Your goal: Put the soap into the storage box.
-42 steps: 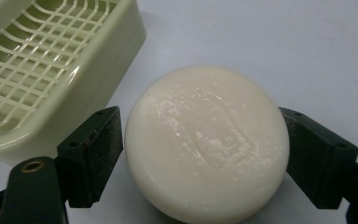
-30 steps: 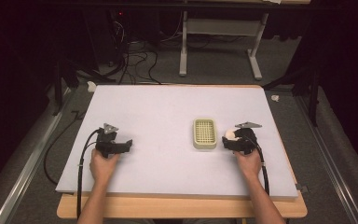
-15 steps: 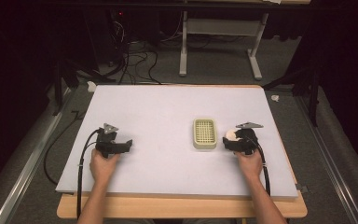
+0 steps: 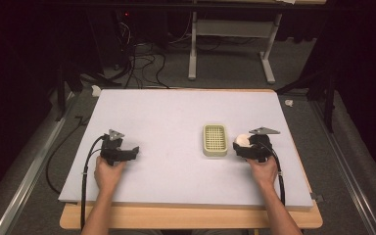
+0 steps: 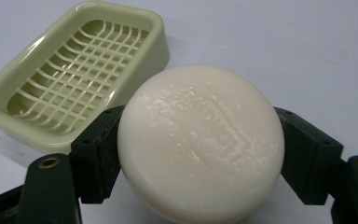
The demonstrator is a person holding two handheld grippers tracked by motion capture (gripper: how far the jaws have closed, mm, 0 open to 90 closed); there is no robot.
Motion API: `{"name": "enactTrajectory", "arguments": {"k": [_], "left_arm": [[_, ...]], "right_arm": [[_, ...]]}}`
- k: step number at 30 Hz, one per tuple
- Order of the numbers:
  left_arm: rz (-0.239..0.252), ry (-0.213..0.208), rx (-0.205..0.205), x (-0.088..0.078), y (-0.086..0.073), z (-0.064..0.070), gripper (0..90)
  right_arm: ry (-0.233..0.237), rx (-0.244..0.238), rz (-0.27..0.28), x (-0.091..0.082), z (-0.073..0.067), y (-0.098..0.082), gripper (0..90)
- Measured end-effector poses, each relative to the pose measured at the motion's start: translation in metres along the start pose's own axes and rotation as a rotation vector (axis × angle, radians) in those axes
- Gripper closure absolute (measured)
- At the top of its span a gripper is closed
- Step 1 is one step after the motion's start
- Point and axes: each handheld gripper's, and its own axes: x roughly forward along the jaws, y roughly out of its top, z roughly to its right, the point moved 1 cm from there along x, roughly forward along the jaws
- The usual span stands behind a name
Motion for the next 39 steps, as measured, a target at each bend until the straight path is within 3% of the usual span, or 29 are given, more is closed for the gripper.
{"name": "enactTrajectory", "arguments": {"k": [8, 10, 17, 39], "left_arm": [[0.001, 0.001, 0.000, 0.000, 0.000, 0.000, 15.3], [0.000, 0.001, 0.000, 0.000, 0.000, 0.000, 15.3], [0.000, 0.001, 0.000, 0.000, 0.000, 0.000, 15.3], [0.000, 0.001, 0.000, 0.000, 0.000, 0.000, 15.3]], "right_arm": [[0.033, -0.008, 0.020, -0.008, -0.003, 0.004, 25.0], [0.062, -0.005, 0.044, -0.013, -0.004, 0.007, 25.0], [0.068, -0.038, 0.070, -0.022, -0.012, 0.014, 25.0], [0.116, -0.097, 0.071, -0.026, -0.033, 0.032, 25.0]]}}
